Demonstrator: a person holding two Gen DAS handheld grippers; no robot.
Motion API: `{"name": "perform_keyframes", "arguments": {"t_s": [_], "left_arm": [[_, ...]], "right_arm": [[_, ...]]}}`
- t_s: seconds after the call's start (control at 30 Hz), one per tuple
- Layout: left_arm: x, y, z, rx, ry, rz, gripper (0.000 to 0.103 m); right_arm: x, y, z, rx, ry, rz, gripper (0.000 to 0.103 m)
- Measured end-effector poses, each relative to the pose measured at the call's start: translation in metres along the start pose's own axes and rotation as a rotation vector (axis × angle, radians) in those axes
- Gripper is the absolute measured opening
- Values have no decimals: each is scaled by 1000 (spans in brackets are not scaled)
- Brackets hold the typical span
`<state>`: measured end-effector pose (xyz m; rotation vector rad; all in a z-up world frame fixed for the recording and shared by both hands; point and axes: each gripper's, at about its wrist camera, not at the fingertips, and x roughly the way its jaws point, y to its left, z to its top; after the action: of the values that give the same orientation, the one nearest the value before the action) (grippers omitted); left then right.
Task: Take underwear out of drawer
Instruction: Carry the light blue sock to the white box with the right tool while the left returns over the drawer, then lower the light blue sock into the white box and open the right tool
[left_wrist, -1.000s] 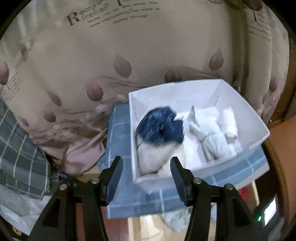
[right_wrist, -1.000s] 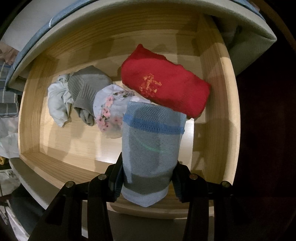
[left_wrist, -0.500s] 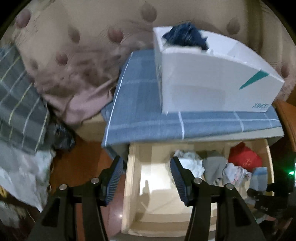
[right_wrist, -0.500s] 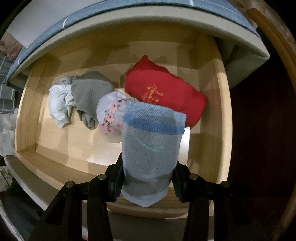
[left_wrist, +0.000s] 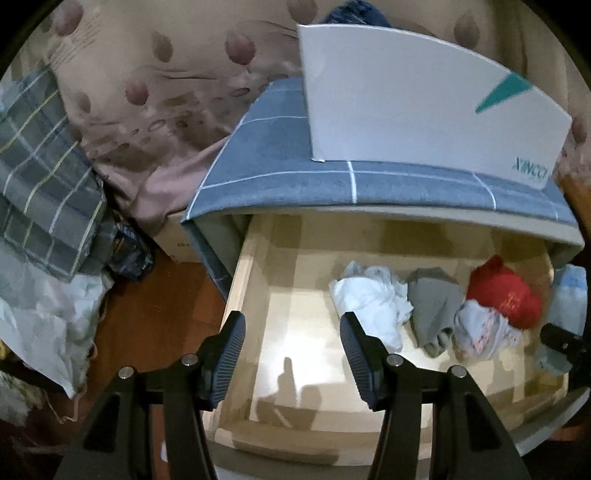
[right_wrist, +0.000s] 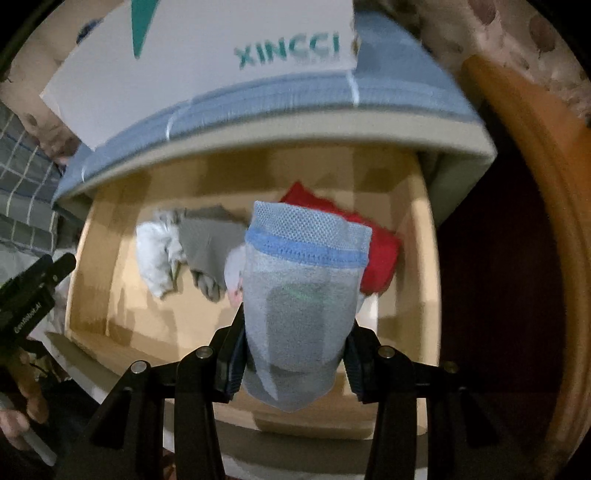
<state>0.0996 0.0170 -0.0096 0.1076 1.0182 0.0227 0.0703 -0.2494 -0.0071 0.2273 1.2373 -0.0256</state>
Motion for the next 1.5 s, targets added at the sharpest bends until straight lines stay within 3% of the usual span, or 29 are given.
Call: {"name": "perform_keyframes", "arguments": {"t_s": [0.27, 0.7, 0.9, 1.07, 1.5], "left_arm": [[0, 10, 2, -50, -15, 20, 55], [-3, 8, 1, -38, -38, 28, 55], [-3, 11, 1, -54, -36, 22, 55], [-3, 15, 2, -63, -36, 17, 55], [-1, 12, 2, -50, -35, 16, 55]], "right_arm": [[-59, -7, 40, 4, -136, 26, 42], [-148, 26, 149, -65, -326, 39, 42], [-139, 42, 193, -71, -310, 25, 42], [-103, 49, 216, -86, -243, -5, 42], [-37, 45, 233, -74, -132, -62, 44]]}}
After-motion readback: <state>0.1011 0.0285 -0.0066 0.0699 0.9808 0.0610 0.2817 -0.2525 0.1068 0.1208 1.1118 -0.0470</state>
